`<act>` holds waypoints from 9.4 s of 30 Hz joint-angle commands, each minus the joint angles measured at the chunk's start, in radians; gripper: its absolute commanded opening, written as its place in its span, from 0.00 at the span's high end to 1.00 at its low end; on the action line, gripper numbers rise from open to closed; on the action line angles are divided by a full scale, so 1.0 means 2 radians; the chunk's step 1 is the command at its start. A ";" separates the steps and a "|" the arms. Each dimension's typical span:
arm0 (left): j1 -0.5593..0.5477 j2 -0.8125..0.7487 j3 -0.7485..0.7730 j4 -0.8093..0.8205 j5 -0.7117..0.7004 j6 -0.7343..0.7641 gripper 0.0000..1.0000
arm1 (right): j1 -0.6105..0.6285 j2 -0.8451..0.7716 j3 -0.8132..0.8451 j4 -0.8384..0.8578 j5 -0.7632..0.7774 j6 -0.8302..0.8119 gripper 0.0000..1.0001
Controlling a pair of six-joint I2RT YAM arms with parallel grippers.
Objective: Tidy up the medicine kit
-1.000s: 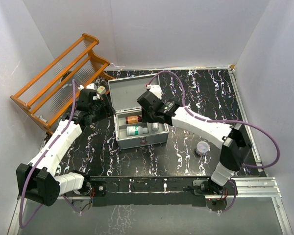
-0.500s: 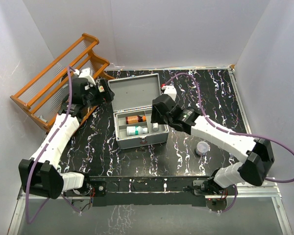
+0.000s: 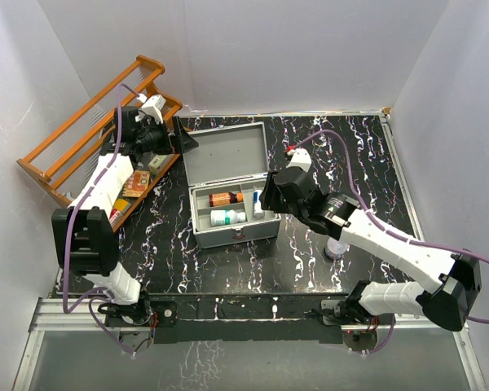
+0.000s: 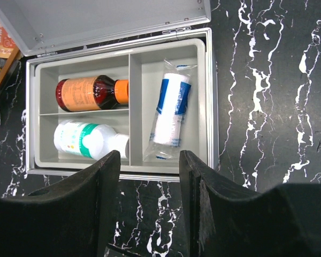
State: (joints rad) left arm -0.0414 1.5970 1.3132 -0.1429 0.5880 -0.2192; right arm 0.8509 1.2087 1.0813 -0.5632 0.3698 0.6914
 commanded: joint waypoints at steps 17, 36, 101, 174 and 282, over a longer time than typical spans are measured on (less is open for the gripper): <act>0.005 0.062 0.082 -0.036 0.268 0.121 0.15 | -0.002 -0.109 -0.133 0.067 -0.190 -0.033 0.65; 0.005 -0.034 0.036 -0.146 0.258 0.159 0.14 | -0.001 -0.035 -0.180 0.126 -0.074 -0.024 0.74; -0.013 -0.079 -0.133 -0.108 0.154 -0.037 0.21 | -0.057 -0.002 -0.102 0.125 -0.073 0.154 0.53; -0.018 -0.123 -0.265 -0.107 0.029 -0.088 0.55 | -0.005 0.076 -0.287 0.592 -0.017 -0.249 0.52; -0.018 -0.117 -0.262 -0.107 0.045 -0.088 0.70 | 0.022 0.076 -0.332 0.637 0.068 -0.291 0.67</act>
State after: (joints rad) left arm -0.0731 1.3251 0.8387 -0.2256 0.8425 -0.4583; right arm 0.8955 1.3300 0.3931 0.6559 0.5987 0.1081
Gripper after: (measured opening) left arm 0.329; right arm 0.286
